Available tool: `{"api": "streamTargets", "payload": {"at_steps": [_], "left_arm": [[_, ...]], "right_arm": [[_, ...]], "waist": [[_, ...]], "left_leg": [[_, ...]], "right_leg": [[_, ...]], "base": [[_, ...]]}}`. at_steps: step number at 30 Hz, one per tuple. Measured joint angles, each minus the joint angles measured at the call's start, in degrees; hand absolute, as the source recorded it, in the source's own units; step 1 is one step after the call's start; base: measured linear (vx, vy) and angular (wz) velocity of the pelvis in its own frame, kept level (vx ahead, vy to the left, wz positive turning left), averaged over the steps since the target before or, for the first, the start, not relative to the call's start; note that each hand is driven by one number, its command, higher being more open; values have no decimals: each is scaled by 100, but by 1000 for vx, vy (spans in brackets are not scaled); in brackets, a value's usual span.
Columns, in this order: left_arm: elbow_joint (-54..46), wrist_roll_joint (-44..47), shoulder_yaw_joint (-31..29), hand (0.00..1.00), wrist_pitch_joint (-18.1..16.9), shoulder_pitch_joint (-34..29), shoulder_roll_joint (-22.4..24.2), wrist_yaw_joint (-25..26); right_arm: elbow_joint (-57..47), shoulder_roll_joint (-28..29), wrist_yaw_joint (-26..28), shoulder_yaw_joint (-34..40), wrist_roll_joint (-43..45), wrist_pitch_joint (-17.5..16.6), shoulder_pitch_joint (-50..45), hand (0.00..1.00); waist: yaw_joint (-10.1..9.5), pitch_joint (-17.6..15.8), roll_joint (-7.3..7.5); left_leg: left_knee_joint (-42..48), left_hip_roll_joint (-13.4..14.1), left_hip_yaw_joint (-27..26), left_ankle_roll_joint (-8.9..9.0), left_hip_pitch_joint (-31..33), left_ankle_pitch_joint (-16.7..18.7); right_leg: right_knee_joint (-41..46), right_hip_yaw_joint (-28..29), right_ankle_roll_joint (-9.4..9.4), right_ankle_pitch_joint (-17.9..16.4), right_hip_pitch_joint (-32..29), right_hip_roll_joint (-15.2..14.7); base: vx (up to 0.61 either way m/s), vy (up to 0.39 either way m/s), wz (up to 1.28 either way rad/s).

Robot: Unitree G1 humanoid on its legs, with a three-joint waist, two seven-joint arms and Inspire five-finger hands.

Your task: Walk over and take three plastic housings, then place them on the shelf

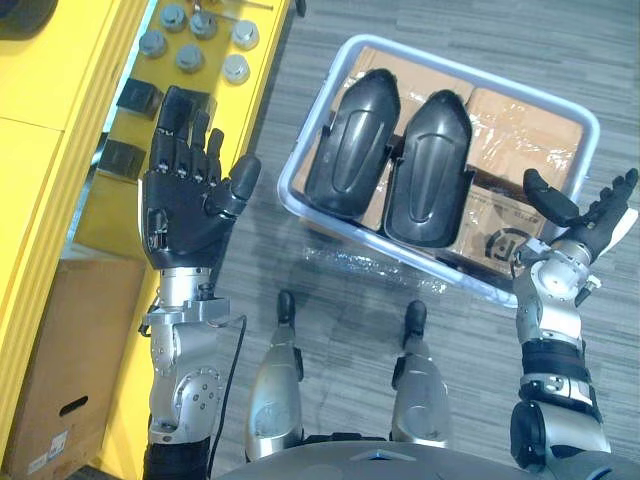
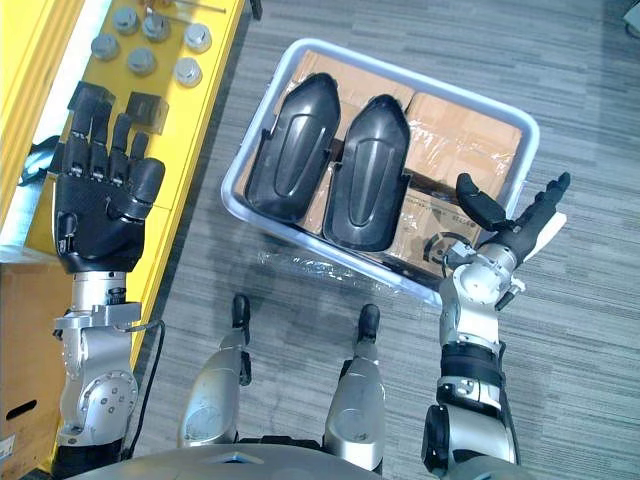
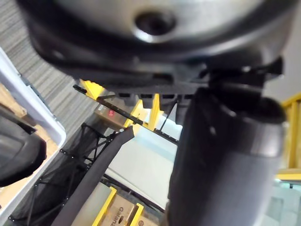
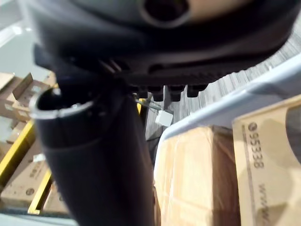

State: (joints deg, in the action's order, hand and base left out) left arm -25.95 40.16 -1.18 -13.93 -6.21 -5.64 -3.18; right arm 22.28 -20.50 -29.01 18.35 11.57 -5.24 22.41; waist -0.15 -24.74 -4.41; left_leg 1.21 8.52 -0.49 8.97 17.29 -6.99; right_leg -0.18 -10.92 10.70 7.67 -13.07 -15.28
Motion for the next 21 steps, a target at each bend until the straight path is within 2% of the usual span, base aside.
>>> {"api": "streamTargets", "payload": {"at_steps": [7,10,14,19,21], "left_arm": [[239,0,227,100,15,12,-34,-1],[275,0,276,100,15,15,-120,-5],[294,-1,341,100,15,85,-125,-4],[331,-2,375,100,16,112,-125,-3],[352,-4,377,100,16,121,-125,-2]], "right_arm": [[8,-426,548,-511,-236,-141,450,100],[-1,-447,594,-633,-465,-304,474,100],[-177,-443,372,-691,-921,-559,485,100],[-472,-427,625,-751,-956,-519,455,100],[-504,-421,855,-857,-964,-355,390,100]], "waist": [[-35,-50,-51],[-39,-51,-52],[-59,-199,-102],[-45,-223,-115],[-46,-223,-116]], "left_leg": [[-173,-6,12,-14,-69,-97],[-199,-7,17,-13,-88,-116],[-295,-9,21,-9,-181,-181],[-361,-9,26,-14,-187,-238],[-361,-9,27,-15,-190,-240]], "right_leg": [[11,-64,1,0,2,-8],[16,-92,0,-1,17,-11],[35,-119,-1,-5,63,-16],[88,-124,-10,-11,8,-18],[95,-124,-15,-15,7,-19]], "base": [[0,-6,2],[0,0,0],[-9,-4,1],[-6,-3,0],[0,0,0]]}}
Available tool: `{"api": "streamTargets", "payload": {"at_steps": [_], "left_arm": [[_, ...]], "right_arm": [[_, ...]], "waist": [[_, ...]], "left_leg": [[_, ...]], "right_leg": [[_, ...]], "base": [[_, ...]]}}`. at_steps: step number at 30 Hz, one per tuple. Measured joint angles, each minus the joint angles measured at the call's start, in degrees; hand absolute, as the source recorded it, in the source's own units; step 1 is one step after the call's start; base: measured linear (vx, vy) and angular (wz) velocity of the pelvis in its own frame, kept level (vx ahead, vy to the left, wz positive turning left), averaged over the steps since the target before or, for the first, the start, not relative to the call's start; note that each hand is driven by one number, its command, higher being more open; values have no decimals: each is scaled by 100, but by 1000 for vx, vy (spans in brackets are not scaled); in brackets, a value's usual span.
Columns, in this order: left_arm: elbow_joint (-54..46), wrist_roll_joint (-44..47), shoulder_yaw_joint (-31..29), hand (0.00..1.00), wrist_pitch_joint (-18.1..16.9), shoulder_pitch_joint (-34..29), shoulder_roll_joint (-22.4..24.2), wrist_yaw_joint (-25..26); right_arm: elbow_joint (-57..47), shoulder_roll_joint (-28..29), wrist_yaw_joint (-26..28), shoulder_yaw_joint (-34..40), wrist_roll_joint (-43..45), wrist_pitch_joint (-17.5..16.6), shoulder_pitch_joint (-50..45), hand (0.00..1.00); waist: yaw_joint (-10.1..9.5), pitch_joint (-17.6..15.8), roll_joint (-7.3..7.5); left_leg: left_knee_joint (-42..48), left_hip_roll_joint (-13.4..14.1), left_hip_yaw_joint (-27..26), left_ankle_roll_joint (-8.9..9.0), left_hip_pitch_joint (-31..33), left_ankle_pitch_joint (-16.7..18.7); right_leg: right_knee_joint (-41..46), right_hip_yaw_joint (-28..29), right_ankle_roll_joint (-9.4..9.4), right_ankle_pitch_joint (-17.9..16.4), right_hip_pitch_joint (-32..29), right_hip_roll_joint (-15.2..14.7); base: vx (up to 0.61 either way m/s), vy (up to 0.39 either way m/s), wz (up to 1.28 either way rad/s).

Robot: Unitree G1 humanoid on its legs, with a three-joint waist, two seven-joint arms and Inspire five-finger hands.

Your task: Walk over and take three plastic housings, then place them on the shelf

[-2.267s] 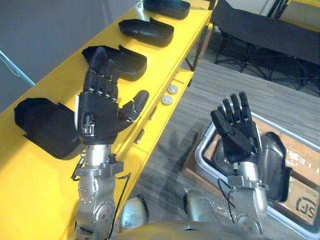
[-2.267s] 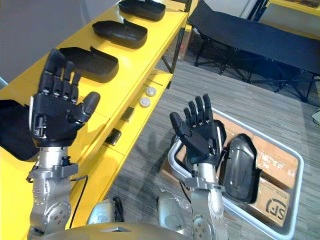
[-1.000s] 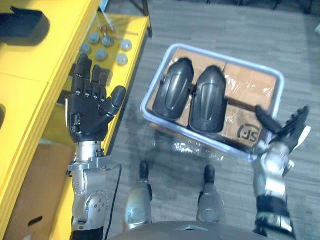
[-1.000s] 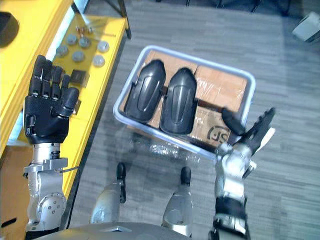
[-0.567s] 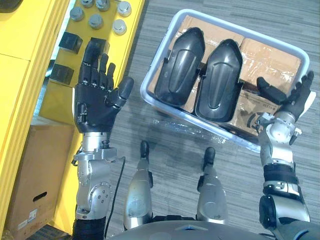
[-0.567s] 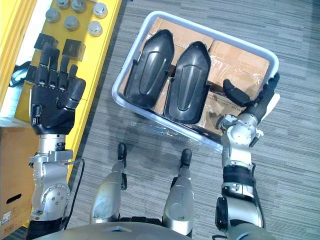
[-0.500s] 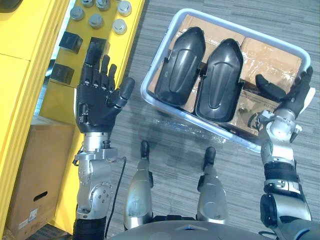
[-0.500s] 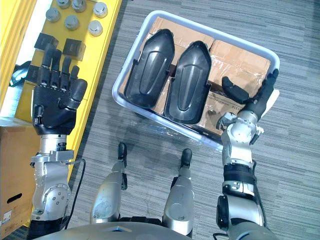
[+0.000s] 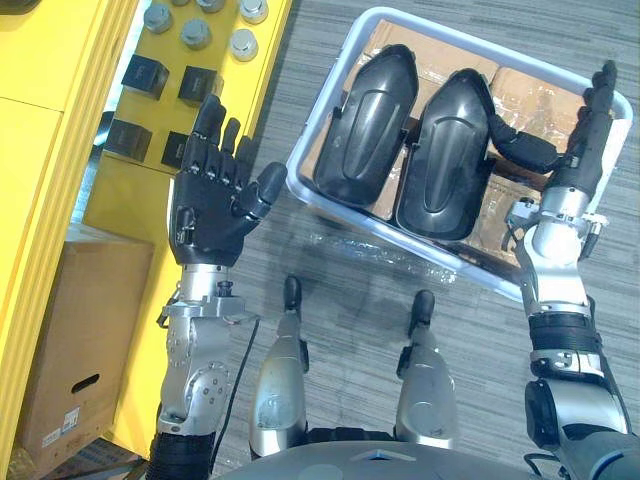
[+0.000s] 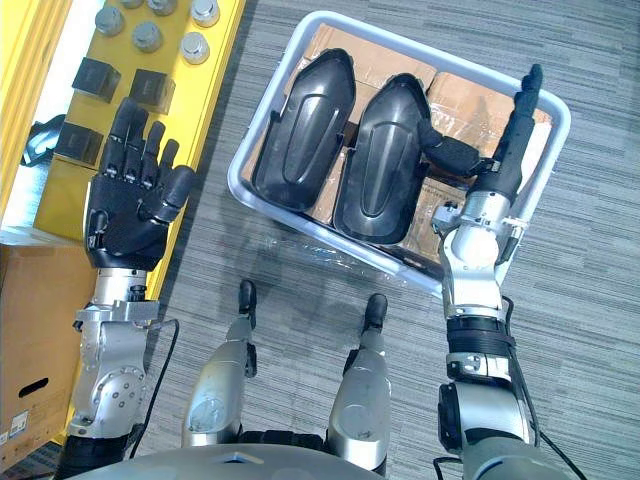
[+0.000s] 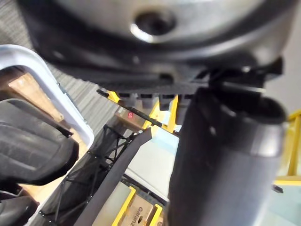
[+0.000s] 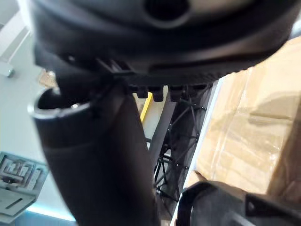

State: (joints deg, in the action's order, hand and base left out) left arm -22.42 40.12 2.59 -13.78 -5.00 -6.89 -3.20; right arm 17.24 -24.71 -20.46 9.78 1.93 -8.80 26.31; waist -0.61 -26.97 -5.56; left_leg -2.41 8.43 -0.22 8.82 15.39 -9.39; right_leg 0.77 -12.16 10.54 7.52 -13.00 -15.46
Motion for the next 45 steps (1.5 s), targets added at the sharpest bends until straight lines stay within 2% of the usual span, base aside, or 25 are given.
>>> {"api": "streamTargets", "payload": {"at_steps": [1,4,8,9,16,22,24,28,31,38,40,43,45], "left_arm": [[0,0,2,100,0,1,0,0],[10,-16,11,100,0,-8,0,5],[189,-22,50,100,1,5,-4,12],[212,-22,66,100,2,-1,-5,17],[229,-23,156,100,13,-5,-35,102],[228,-24,177,100,17,4,-35,145],[226,-24,226,100,46,-4,-31,168],[113,-24,213,100,173,-81,-25,182],[-44,-24,180,100,266,-239,-25,173],[-71,-22,10,100,430,-814,14,-105],[-83,-24,-43,100,595,-903,14,-208],[-86,-49,-20,100,1069,-929,11,-277],[-88,-321,90,100,1626,-925,-10,-334]], "right_arm": [[-1,7,54,-32,-3,67,-27,100],[48,53,450,-205,-4,575,-196,100],[102,47,737,-359,-111,886,-209,100],[104,35,766,-360,-111,942,-175,0],[220,-52,648,-350,-509,1480,48,0],[344,49,306,-503,-1323,2256,132,0],[395,53,159,-578,-1684,2441,142,0],[395,95,64,-437,-1747,2757,141,0],[388,155,1,-379,-1750,2856,32,0],[393,399,-204,-236,-1756,3001,-604,0],[388,523,-383,-232,-1863,2981,-795,0],[260,742,-715,-205,-1865,2969,-1206,0],[-30,766,-890,-202,-2018,2958,-1536,0]], "waist": [[-1,0,0],[-7,-2,0],[1,-4,3],[7,-5,5],[30,-26,39],[32,-26,38],[-16,-24,35],[-82,0,-3],[-117,52,-15],[-253,631,-52],[-263,727,-39],[-276,956,19],[-239,1162,58]], "left_leg": [[0,0,0,0,0,0],[-1,0,-1,-1,-2,-1],[-10,0,3,-1,-21,-19],[-18,0,3,0,-24,-26],[-204,1,-1,-7,-148,-146],[-226,3,-12,-6,-244,-151],[-228,2,-9,-5,-304,-151],[-229,2,80,-1,-423,-147],[-229,1,112,8,-507,-137],[-232,3,170,25,-659,-87],[-234,3,169,27,-729,-67],[-238,3,118,35,-769,-36],[-241,5,62,54,-795,-14]], "right_leg": [[0,0,-1,0,0,0],[1,-1,-2,-2,-1,-1],[14,-4,-5,-4,13,-2],[15,-4,-5,-5,13,-2],[33,-19,-36,-25,41,-3],[28,-21,-52,-39,124,-3],[23,-31,-29,-26,197,-3],[16,-157,-31,-62,410,-4],[20,-193,-21,-95,521,-6],[11,-303,-10,-184,737,-9],[-3,-323,-7,-201,821,-12],[-104,-322,-11,-211,883,-12],[-196,-315,24,-180,925,-11]], "base": [[0,0,0],[0,0,0],[0,0,0],[0,0,0],[-5,-4,0],[0,0,0],[13,-11,2],[22,-24,11],[5,-19,11],[10,-23,6],[5,-9,3],[-13,-24,-5],[2,-21,-8]]}}
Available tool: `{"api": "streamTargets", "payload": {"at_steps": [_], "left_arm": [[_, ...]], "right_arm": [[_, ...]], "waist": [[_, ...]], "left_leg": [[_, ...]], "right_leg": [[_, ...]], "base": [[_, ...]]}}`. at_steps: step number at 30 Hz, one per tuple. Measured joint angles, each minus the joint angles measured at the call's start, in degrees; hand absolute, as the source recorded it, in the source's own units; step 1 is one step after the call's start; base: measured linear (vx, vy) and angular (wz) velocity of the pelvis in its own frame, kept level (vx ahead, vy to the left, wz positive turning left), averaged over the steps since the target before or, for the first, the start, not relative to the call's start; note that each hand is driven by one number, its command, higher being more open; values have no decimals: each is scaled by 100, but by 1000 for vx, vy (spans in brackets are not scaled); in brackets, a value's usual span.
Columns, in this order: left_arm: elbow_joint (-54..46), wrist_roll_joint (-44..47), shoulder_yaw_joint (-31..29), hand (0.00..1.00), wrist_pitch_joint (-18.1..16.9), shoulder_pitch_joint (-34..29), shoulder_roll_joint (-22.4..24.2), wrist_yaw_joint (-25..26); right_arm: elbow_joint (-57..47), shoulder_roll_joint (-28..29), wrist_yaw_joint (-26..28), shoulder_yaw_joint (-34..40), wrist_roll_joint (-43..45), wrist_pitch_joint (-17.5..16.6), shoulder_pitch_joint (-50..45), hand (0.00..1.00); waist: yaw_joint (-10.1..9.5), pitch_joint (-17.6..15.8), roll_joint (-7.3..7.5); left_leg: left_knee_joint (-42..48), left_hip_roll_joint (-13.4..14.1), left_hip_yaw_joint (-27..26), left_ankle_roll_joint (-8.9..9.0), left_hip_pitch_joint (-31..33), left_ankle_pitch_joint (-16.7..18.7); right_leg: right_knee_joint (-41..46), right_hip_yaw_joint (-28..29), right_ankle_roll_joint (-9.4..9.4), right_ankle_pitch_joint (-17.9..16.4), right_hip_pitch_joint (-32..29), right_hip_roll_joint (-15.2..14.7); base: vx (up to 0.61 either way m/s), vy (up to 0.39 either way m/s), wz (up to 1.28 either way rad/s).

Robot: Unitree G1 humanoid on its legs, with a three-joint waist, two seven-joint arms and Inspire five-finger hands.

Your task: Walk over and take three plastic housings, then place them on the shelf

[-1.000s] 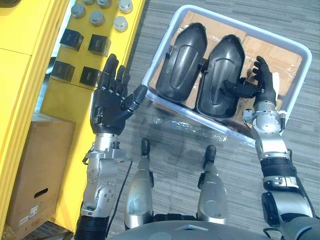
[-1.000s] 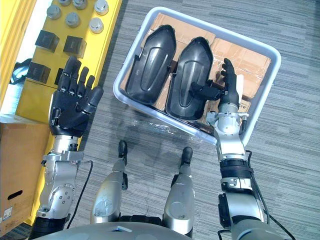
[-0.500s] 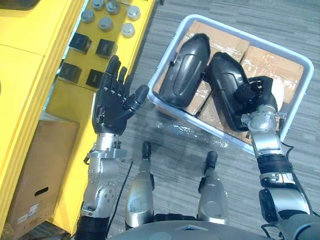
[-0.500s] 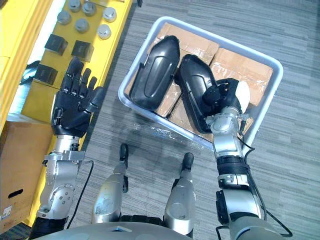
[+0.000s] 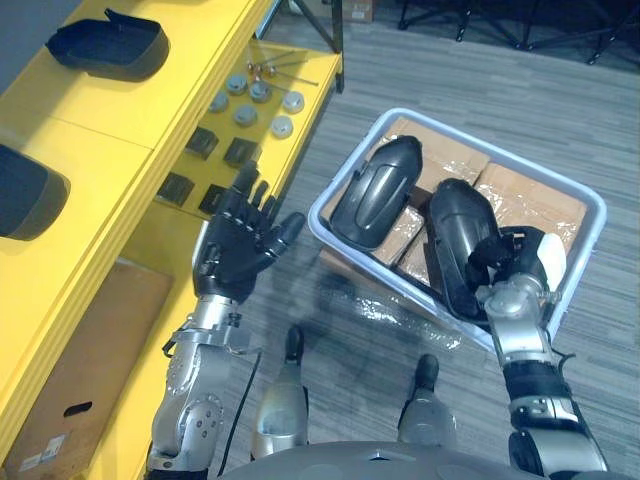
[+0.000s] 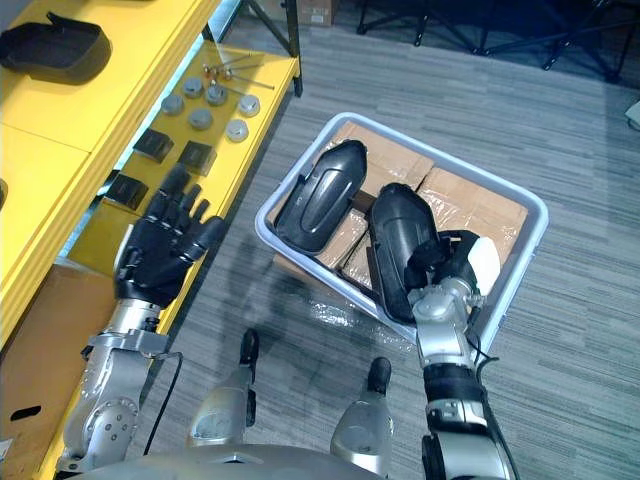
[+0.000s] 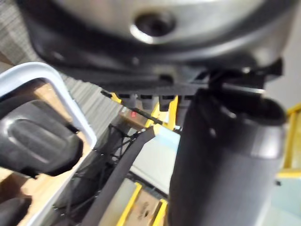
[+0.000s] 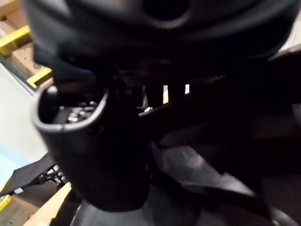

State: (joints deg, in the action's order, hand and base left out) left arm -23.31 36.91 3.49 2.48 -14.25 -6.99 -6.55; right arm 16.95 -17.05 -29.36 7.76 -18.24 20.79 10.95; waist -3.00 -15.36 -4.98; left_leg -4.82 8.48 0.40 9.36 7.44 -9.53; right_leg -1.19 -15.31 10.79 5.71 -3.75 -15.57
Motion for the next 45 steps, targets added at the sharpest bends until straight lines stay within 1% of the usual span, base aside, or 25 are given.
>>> {"api": "streamTargets", "payload": {"at_steps": [2,3,4,7,8,9,10,12,13,15,16,17,19,21,23,24,25,27,30,32,34,37,40,42,45], "left_arm": [[22,-133,118,100,353,16,-24,-4],[64,-137,218,100,682,71,-37,-8],[163,-136,310,100,848,127,-60,-34],[670,-121,664,100,1353,431,-138,-122],[863,-82,817,100,1533,618,-160,-122],[938,-50,877,100,1592,686,-171,-118],[1080,130,966,100,1753,798,-206,-100],[1234,273,1053,100,1907,875,-200,-92],[1286,369,1077,100,1953,904,-203,-90],[1452,686,1193,100,2163,1011,-223,-58],[1522,796,1223,100,2188,1049,-241,-37],[1693,870,1330,100,2272,1175,-249,18],[2071,1088,1539,100,2316,1393,-232,167],[2571,1418,1683,100,2382,1726,-177,439],[3071,1509,1700,100,2330,2011,-75,615],[3376,1508,1704,100,2199,2186,-4,638],[3484,1508,1710,100,2118,2253,16,635],[3723,1709,1710,100,1810,2456,40,634],[3886,1983,1768,100,1492,2681,65,642],[3962,2172,1766,100,1236,2873,227,667],[4087,2235,1808,100,951,3040,421,697],[4180,2457,1833,100,632,3069,611,707],[4364,2625,1848,100,483,3072,636,737],[4453,2662,1873,100,383,3071,637,788],[4569,2808,1879,100,345,3089,636,934]], "right_arm": [[-143,-1,-131,29,-172,-27,-71,0],[-240,-5,-262,80,-313,-112,-93,0],[-328,-31,-335,104,-377,-181,-94,0],[-478,-204,-437,95,-620,-511,-59,0],[-487,-333,-487,70,-624,-627,-45,0],[-487,-373,-491,68,-627,-686,-28,0],[-487,-398,-514,60,-634,-813,47,0],[-487,-409,-599,57,-634,-981,57,0],[-487,-410,-636,54,-635,-1037,62,0],[-486,-411,-757,-43,-639,-1248,87,0],[-486,-411,-769,-78,-648,-1310,91,0],[-487,-411,-772,-145,-726,-1418,93,0],[-486,-411,-773,-315,-757,-1580,108,0],[-486,-404,-772,-563,-833,-1835,111,0],[-486,-378,-770,-725,-843,-2038,111,0],[-486,-310,-770,-751,-846,-2206,119,0],[-486,-276,-770,-764,-846,-2282,123,0],[-485,-206,-768,-951,-845,-2491,123,0],[-472,-8,-767,-1092,-840,-2591,121,0],[-426,114,-768,-1220,-838,-2708,117,0],[-384,235,-763,-1382,-836,-2729,106,0],[-376,397,-716,-1631,-829,-2788,105,0],[-359,441,-704,-1706,-824,-2872,99,0],[-288,525,-694,-1830,-775,-2916,89,0],[-169,672,-710,-1930,-705,-2937,82,0]], "waist": [[33,121,24],[64,200,50],[75,256,65],[175,574,115],[176,656,153],[172,674,175],[193,731,231],[226,833,278],[234,842,286],[243,930,315],[248,947,320],[260,983,330],[315,1043,356],[335,1085,420],[344,1143,497],[365,1170,540],[383,1185,564],[463,1233,644],[489,1248,685],[501,1250,690],[506,1251,690],[510,1252,694],[510,1272,725],[516,1322,803],[528,1388,902]], "left_leg": [[1,9,-30,5,-26,9],[1,21,-85,13,-88,24],[0,27,-148,14,-145,45],[-1,35,-230,19,-225,81],[-1,50,-256,24,-256,85],[-1,61,-287,28,-281,88],[-2,91,-344,42,-322,99],[-5,101,-381,45,-344,101],[-6,101,-391,49,-367,105],[-24,117,-470,50,-396,148],[-24,122,-487,51,-399,149],[-24,127,-498,49,-401,145],[-24,136,-518,47,-413,143],[-23,189,-579,62,-471,139],[-23,242,-618,73,-499,143],[-22,260,-645,85,-509,149],[-20,263,-664,86,-511,150],[-10,264,-735,90,-525,153],[-10,275,-838,109,-610,170],[-11,278,-872,111,-615,172],[-14,297,-888,112,-625,172],[-23,323,-933,123,-668,180],[-18,323,-940,125,-675,182],[-10,323,-944,125,-675,183],[-9,321,-946,127,-682,184]], "right_leg": [[-12,23,4,13,1,5],[-17,68,50,47,16,12],[-28,128,50,52,35,15],[-105,178,56,89,97,23],[-105,206,51,98,103,39],[-105,232,44,109,105,50],[-112,289,39,117,103,78],[-134,305,39,125,105,85],[-146,307,37,129,111,85],[-229,294,10,143,113,85],[-245,292,-9,164,119,85],[-287,288,-33,215,148,91],[-309,291,-29,251,156,99],[-309,323,-23,280,166,141],[-309,350,-36,281,160,192],[-309,377,-45,287,148,210],[-309,396,-52,293,133,214],[-310,465,-57,319,96,215],[-310,559,-61,334,96,224],[-312,599,-64,344,73,229],[-313,605,-74,342,71,247],[-313,625,-101,330,77,267],[-313,628,-89,340,79,267],[-313,628,-76,349,79,266],[-313,628,-74,351,88,263]], "base": [[17,-23,-13],[24,-28,-22],[17,-22,-27],[15,-21,-13],[3,-22,-12],[-22,-25,-21],[-32,-22,-19],[-44,-29,-12],[-62,-28,-8],[-55,-20,-16],[-22,-18,-15],[-11,-19,-8],[-9,-20,-6],[-7,-24,-13],[-6,-35,-14],[-3,-33,-13],[-3,-25,-15],[-4,-17,-14],[-16,-12,-17],[-42,-22,-10],[-39,-22,-6],[-24,-23,-7],[-3,-4,-1],[0,0,0],[0,0,0]]}}
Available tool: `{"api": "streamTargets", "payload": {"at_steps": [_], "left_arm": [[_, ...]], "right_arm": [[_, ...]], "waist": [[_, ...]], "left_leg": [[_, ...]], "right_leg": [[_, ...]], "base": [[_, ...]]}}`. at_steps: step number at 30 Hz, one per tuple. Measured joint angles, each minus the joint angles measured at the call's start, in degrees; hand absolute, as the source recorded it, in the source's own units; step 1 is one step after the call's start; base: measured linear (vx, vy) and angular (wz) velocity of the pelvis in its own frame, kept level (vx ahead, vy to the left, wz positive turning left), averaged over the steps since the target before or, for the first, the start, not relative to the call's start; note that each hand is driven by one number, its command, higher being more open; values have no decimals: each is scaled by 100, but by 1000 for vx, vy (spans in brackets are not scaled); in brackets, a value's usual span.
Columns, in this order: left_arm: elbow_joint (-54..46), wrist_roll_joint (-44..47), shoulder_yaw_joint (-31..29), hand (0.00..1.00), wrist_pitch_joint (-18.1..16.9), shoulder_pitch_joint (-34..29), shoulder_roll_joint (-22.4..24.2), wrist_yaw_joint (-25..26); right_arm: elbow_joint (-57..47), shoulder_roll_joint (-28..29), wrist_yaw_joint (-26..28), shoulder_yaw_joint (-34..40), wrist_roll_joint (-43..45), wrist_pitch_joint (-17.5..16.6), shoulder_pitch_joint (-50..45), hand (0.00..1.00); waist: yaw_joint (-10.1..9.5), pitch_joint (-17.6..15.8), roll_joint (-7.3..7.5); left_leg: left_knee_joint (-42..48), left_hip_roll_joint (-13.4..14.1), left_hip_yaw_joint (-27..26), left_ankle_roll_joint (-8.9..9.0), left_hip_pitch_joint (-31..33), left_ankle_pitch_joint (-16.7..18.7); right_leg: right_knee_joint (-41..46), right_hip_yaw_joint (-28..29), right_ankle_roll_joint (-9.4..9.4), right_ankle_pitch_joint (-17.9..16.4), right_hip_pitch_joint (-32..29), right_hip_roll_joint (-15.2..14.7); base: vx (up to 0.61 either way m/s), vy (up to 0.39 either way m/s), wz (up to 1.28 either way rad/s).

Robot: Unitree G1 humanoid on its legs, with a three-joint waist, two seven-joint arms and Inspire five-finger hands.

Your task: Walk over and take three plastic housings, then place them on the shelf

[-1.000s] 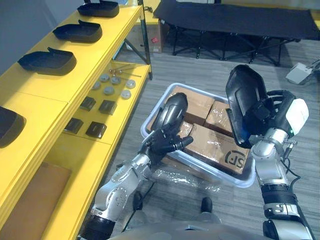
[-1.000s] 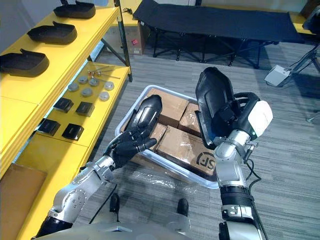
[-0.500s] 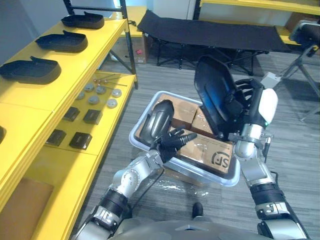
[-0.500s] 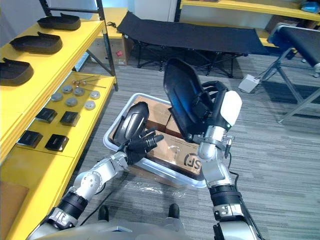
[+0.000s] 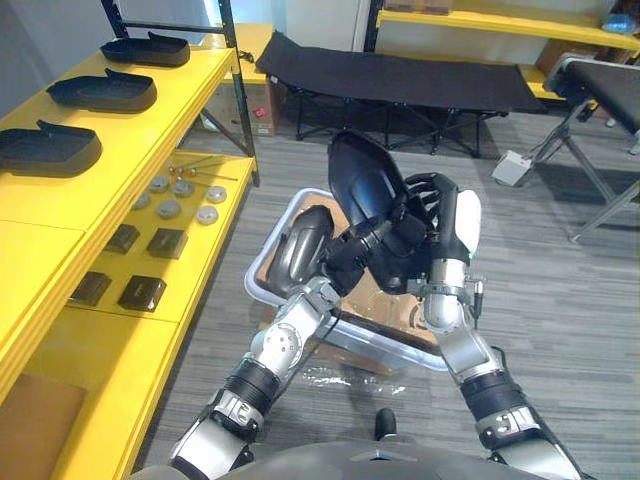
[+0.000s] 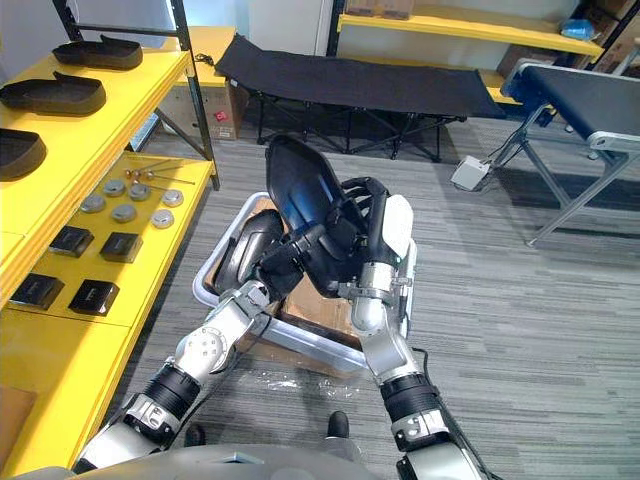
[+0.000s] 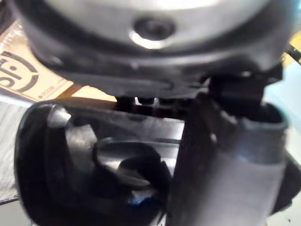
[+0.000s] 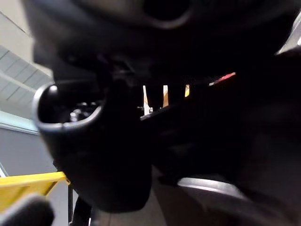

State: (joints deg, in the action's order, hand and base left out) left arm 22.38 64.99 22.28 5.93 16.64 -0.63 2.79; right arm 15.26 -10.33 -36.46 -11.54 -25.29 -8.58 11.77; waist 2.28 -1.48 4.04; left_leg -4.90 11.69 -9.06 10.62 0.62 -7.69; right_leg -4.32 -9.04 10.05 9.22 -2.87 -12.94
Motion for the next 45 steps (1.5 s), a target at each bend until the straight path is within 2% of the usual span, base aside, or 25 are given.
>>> {"api": "streamTargets", "payload": {"at_steps": [2,3,12,21,29,30,33,36,39,43,45], "left_arm": [[58,1,2,100,-28,1,0,83],[81,18,10,0,-70,1,0,100],[284,506,57,0,-253,55,2,247],[550,674,178,0,-976,75,7,418],[550,684,261,0,-1081,71,9,418],[550,673,266,0,-1081,70,9,418],[549,641,254,0,-1138,70,18,436],[494,496,43,0,-1390,69,187,544],[162,329,-225,0,-1735,66,310,548],[-719,-810,-438,0,-2038,-178,427,607],[-941,-1721,-516,0,-2133,-252,449,909]], "right_arm": [[24,36,-7,-78,0,-9,-9,0],[24,82,-7,-125,20,-16,-16,0],[25,176,-70,-271,287,-39,-72,0],[-43,396,-169,-569,370,-123,-175,0],[-43,394,-196,-567,373,-127,-190,0],[-43,395,-215,-568,373,-131,-203,100],[-73,396,-244,-585,381,-251,-286,100],[-270,432,-302,-724,659,-448,-617,100],[-289,632,-317,-830,1072,-456,-866,100],[-744,900,-318,-879,1392,-450,-1133,100],[-1131,916,-317,-903,1503,-451,-1147,100]], "waist": [[-8,22,33],[-7,29,43],[-23,37,55],[9,37,107],[-39,31,205],[-37,33,233],[-36,35,286],[-45,36,290],[-44,35,292],[-62,37,289],[-57,40,282]], "left_leg": [[0,0,0,0,-4,0],[0,0,0,0,-8,0],[0,1,0,-1,-14,-1],[2,3,-10,1,-18,4],[1,3,-9,3,-17,9],[1,3,-10,3,-17,11],[1,3,-11,3,-17,15],[2,5,-12,3,-22,19],[2,8,-18,4,-55,22],[2,6,-67,21,-143,83],[2,8,-104,28,-182,93]], "right_leg": [[0,0,1,1,5,-1],[0,0,1,2,8,-1],[-1,-3,-30,-12,12,-1],[-3,-4,-10,1,14,-1],[-3,-7,-34,-16,13,-1],[-3,-6,-33,-16,13,-1],[-2,-7,-30,-14,13,-1],[-2,-10,-12,-4,21,-1],[-2,-9,-12,-4,49,1],[-1,6,-60,-37,108,4],[6,7,-62,-39,115,3]], "base": [[-16,-7,0],[0,0,0],[-11,-4,0],[0,0,0],[0,0,0],[0,0,0],[0,0,0],[0,0,0],[0,0,0],[-9,-3,-4],[-19,-6,-8]]}}
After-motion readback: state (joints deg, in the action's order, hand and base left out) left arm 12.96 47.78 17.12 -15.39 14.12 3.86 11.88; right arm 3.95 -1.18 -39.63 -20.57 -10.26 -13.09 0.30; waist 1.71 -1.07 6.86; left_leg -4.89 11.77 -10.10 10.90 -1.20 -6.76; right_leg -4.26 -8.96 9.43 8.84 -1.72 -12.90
